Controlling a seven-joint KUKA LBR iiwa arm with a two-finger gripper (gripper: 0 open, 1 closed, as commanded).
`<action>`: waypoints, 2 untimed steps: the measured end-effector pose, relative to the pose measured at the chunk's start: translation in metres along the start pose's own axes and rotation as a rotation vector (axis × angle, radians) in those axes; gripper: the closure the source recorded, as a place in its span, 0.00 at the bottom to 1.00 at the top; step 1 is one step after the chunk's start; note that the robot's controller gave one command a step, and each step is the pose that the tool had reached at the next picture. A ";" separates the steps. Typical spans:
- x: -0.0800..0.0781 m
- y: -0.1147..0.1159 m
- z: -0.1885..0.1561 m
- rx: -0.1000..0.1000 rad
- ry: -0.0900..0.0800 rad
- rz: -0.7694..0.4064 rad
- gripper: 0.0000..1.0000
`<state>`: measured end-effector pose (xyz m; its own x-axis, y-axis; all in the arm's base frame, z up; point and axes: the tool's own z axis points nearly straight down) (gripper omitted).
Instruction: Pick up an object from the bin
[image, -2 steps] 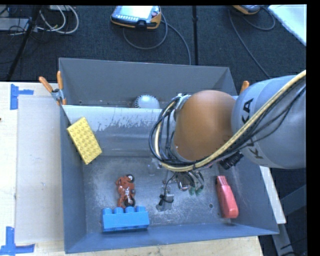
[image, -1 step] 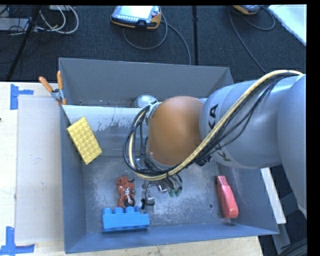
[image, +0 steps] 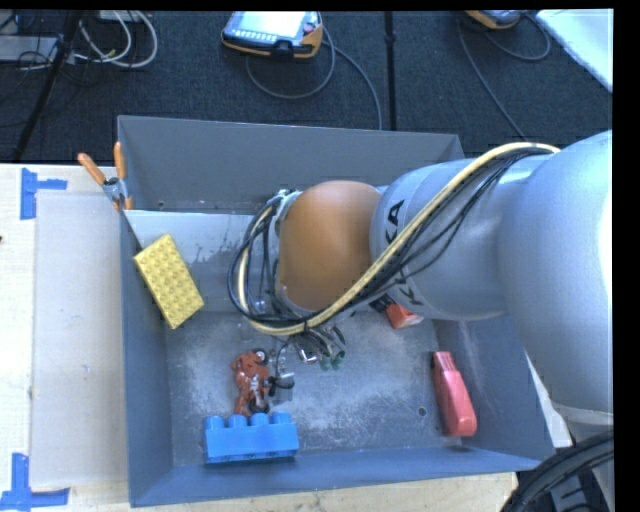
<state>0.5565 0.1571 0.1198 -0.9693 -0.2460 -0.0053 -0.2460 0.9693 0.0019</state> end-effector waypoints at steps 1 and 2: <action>-0.001 0.002 0.029 0.003 0.002 -0.054 0.00; 0.026 0.020 0.047 -0.002 -0.003 -0.233 1.00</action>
Offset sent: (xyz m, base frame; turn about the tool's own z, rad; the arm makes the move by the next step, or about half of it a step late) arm -0.0317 0.0124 -0.0498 -0.2367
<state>0.5262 0.1705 0.0722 -0.8861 -0.4635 -0.0089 -0.4635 0.8861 0.0021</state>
